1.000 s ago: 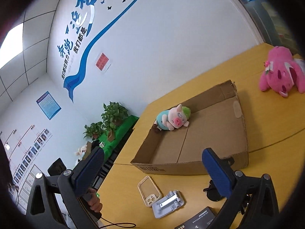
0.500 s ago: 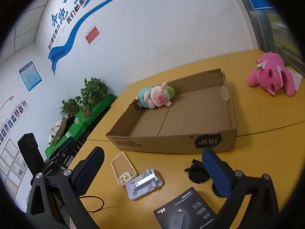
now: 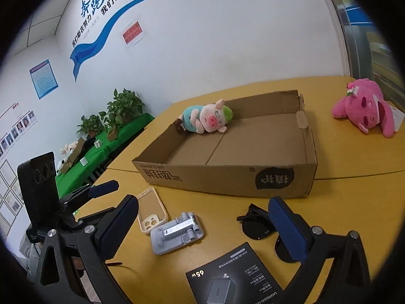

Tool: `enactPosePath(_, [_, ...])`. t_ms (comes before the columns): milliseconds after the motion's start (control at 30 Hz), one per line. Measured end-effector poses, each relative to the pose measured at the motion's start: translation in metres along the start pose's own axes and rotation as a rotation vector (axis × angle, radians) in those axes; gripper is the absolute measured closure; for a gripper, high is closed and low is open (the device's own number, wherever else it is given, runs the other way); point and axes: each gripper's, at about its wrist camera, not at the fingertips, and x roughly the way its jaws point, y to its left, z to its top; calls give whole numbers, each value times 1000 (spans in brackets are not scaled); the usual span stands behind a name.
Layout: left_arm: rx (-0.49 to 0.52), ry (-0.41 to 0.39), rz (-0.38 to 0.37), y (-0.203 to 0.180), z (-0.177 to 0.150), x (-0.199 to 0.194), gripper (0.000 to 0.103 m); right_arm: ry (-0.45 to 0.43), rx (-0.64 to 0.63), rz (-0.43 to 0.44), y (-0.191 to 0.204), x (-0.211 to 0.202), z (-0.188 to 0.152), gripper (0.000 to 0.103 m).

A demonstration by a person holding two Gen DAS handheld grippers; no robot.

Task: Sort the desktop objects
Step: 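Withdraw both grippers from the box toward the black charger box, then grasp the black charger box with both grippers and lift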

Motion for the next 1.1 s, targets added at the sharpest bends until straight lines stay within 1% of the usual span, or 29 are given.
enactPosePath(67, [-24,58,-41,-4,-6,12,5,59,-2,-30,-5,8,-8,1])
enactPosePath(100, [-35,95,-66,-6,-11,19,5,73,-6,-36,-6,11,-11,2])
enactPosePath(167, [-50,139,-93,-10,-17,28,6,73,-19,-26,-7,10,-20,16])
enactPosePath(200, [-56,159,-108,-13,-21,32,6,75,-24,-26,-7,10,-23,42])
enactPosePath(233, [-59,171,-117,-16,-24,35,6,87,-26,-36,-8,12,-26,77])
enactPosePath(267, [-61,183,-126,-18,-26,37,6,104,-31,-50,-8,14,-29,94])
enactPosePath(300, [-60,199,-136,-21,-29,40,6,105,-39,-50,-8,15,-32,99])
enactPosePath(400, [-26,252,-170,-32,-33,48,6,90,-70,-24,-5,11,-38,99])
enactPosePath(467, [-5,259,-178,-37,-34,51,6,90,-90,-21,-3,8,-41,81])
enactPosePath(500, [-2,265,-183,-39,-33,55,6,94,-96,-25,-3,8,-41,53])
enactPosePath(533, [-7,269,-189,-39,-33,57,6,97,-102,-32,-3,8,-42,32])
enactPosePath(567, [-15,274,-197,-39,-33,60,6,96,-108,-40,-3,7,-43,30])
enactPosePath(733, [-64,309,-217,-32,-32,76,7,128,-91,-36,-11,-2,-54,30])
enactPosePath(833, [-78,337,-249,-31,-32,89,7,191,-98,-53,-21,-8,-69,30])
enactPosePath(933, [-87,388,-245,-33,-34,107,7,260,-96,-81,-30,-13,-89,30])
enactPosePath(1033, [-101,413,-299,-39,-35,122,7,300,-38,-66,-37,-13,-107,30])
enactPosePath(1100, [-91,445,-317,-46,-37,134,9,326,0,-58,-38,-5,-117,29])
